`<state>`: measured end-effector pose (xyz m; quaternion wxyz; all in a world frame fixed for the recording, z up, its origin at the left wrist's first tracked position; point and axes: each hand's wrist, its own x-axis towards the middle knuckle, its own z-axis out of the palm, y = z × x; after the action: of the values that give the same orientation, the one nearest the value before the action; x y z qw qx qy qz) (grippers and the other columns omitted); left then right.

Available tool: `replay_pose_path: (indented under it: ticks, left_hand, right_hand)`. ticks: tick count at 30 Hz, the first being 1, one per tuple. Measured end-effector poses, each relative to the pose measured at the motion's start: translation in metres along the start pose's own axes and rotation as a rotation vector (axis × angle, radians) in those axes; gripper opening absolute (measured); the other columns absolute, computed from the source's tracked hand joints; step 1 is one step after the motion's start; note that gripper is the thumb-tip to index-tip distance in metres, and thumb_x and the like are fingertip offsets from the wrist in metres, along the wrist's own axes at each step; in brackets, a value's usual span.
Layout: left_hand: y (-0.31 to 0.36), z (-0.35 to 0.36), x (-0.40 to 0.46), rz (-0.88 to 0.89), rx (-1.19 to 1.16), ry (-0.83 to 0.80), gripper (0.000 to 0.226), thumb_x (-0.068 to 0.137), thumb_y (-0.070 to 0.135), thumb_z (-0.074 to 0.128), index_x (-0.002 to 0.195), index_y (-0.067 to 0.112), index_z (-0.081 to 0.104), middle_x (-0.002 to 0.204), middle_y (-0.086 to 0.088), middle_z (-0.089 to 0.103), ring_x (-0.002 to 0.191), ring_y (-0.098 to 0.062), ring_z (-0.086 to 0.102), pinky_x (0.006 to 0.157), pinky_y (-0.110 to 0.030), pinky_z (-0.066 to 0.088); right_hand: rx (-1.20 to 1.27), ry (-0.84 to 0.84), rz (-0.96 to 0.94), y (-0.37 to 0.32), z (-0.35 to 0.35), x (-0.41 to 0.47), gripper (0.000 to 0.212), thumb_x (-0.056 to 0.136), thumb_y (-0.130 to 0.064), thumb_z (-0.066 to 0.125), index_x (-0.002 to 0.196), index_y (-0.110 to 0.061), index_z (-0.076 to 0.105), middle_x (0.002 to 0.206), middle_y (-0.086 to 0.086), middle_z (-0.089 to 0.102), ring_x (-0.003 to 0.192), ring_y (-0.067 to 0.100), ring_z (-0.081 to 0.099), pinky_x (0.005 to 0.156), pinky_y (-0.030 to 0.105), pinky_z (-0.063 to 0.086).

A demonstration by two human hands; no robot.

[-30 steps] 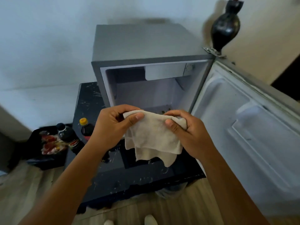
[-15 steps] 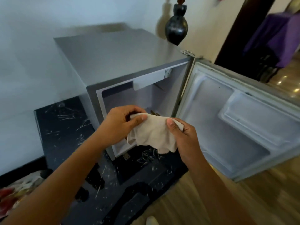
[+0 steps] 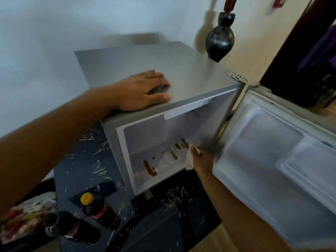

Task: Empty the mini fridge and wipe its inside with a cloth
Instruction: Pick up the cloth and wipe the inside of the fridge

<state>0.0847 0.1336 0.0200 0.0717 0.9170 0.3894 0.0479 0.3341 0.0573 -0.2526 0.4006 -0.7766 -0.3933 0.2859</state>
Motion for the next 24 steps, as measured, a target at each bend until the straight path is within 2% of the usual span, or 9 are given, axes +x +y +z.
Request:
replay_pose_path:
  ticks: [4,7,10,12,13,16,19,22,24]
  left_hand:
    - [-0.005,0.004,0.004,0.001,0.041,-0.01,0.073,0.089,0.073,0.021,0.154,0.039,0.022,0.165,0.007,0.018,0.153,-0.014,0.013,0.124,-0.043,0.012]
    - [-0.003,0.004,0.002,0.001,0.047,-0.012,0.071,0.09,0.073,0.02,0.154,0.041,0.02,0.166,0.009,0.017,0.153,-0.013,0.013,0.124,-0.044,0.012]
    - [-0.001,0.003,0.001,-0.006,0.043,-0.019,0.071,0.09,0.071,0.02,0.154,0.041,0.019,0.166,0.011,0.016,0.153,-0.012,0.011,0.124,-0.042,0.01]
    - [-0.001,0.003,0.001,-0.008,0.044,-0.018,0.07,0.09,0.07,0.02,0.154,0.041,0.019,0.166,0.011,0.015,0.153,-0.011,0.01,0.124,-0.039,0.009]
    - [-0.001,0.003,0.001,-0.012,0.045,-0.016,0.07,0.091,0.071,0.02,0.154,0.042,0.018,0.166,0.011,0.015,0.153,-0.011,0.01,0.124,-0.039,0.009]
    - [0.0,0.004,0.001,-0.017,0.047,-0.006,0.07,0.09,0.073,0.019,0.153,0.043,0.019,0.165,0.011,0.017,0.153,-0.012,0.013,0.124,-0.042,0.012]
    - [0.002,0.005,0.001,-0.029,0.032,-0.005,0.07,0.089,0.073,0.019,0.152,0.043,0.02,0.164,0.011,0.019,0.152,-0.013,0.015,0.123,-0.044,0.014]
    - [0.001,0.003,0.0,-0.034,0.033,-0.001,0.069,0.09,0.072,0.019,0.153,0.043,0.02,0.165,0.012,0.018,0.153,-0.012,0.013,0.124,-0.044,0.014]
    - [0.002,0.004,0.0,-0.04,0.033,-0.002,0.069,0.09,0.072,0.019,0.153,0.043,0.02,0.165,0.012,0.018,0.153,-0.012,0.013,0.124,-0.044,0.014]
  right_hand:
    - [-0.106,-0.033,-0.031,0.013,0.057,0.019,0.038,0.1,-0.041,0.058,0.114,-0.01,0.074,0.112,0.017,0.075,0.105,0.037,0.069,0.087,0.04,0.053]
    - [-0.135,-0.126,-0.064,0.024,0.095,0.014,0.041,0.098,-0.047,0.057,0.111,-0.012,0.075,0.114,0.011,0.075,0.107,0.032,0.069,0.091,0.04,0.055]
    - [-0.399,-0.186,-0.302,0.031,0.121,-0.003,0.04,0.097,-0.043,0.052,0.088,-0.014,0.079,0.094,0.007,0.078,0.092,0.03,0.07,0.086,0.042,0.054]
    - [-0.579,-0.232,-0.403,0.038,0.131,-0.01,0.025,0.092,-0.031,0.059,0.083,-0.016,0.078,0.087,0.008,0.076,0.084,0.033,0.069,0.078,0.046,0.055]
    - [-0.627,-0.236,-0.433,0.044,0.135,-0.007,0.025,0.088,-0.029,0.057,0.081,-0.016,0.078,0.089,0.008,0.075,0.085,0.034,0.069,0.078,0.046,0.055]
    - [-0.752,-0.227,-0.365,0.063,0.139,0.006,0.051,0.085,-0.043,0.043,0.102,-0.009,0.077,0.116,0.019,0.072,0.112,0.042,0.064,0.098,0.052,0.048]
    - [-0.837,-0.247,-0.369,0.077,0.148,0.012,0.067,0.09,-0.048,0.037,0.13,-0.002,0.064,0.136,0.03,0.059,0.13,0.051,0.052,0.112,0.06,0.028]
    - [-0.828,-0.23,-0.357,0.08,0.148,0.027,0.07,0.09,-0.047,0.035,0.138,0.001,0.055,0.145,0.036,0.048,0.136,0.055,0.042,0.115,0.064,0.024]
    - [-0.805,-0.178,-0.318,0.086,0.141,0.049,0.07,0.09,-0.045,0.036,0.138,0.003,0.054,0.144,0.039,0.046,0.132,0.059,0.043,0.114,0.066,0.026]
